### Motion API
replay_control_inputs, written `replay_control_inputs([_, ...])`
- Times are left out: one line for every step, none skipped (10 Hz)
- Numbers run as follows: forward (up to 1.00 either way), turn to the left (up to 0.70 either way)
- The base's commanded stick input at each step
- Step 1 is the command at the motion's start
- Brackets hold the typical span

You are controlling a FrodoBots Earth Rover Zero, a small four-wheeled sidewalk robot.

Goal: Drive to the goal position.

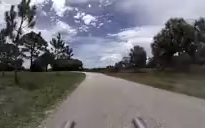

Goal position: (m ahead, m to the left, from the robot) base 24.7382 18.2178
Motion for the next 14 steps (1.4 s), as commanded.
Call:
replay_control_inputs([0.85, -0.02])
replay_control_inputs([0.85, 0.00])
replay_control_inputs([0.85, 0.00])
replay_control_inputs([0.85, 0.00])
replay_control_inputs([0.85, 0.00])
replay_control_inputs([0.85, 0.00])
replay_control_inputs([0.85, 0.00])
replay_control_inputs([0.85, 0.00])
replay_control_inputs([0.85, 0.00])
replay_control_inputs([0.85, 0.00])
replay_control_inputs([0.85, 0.00])
replay_control_inputs([0.85, 0.00])
replay_control_inputs([0.85, 0.00])
replay_control_inputs([0.85, 0.00])
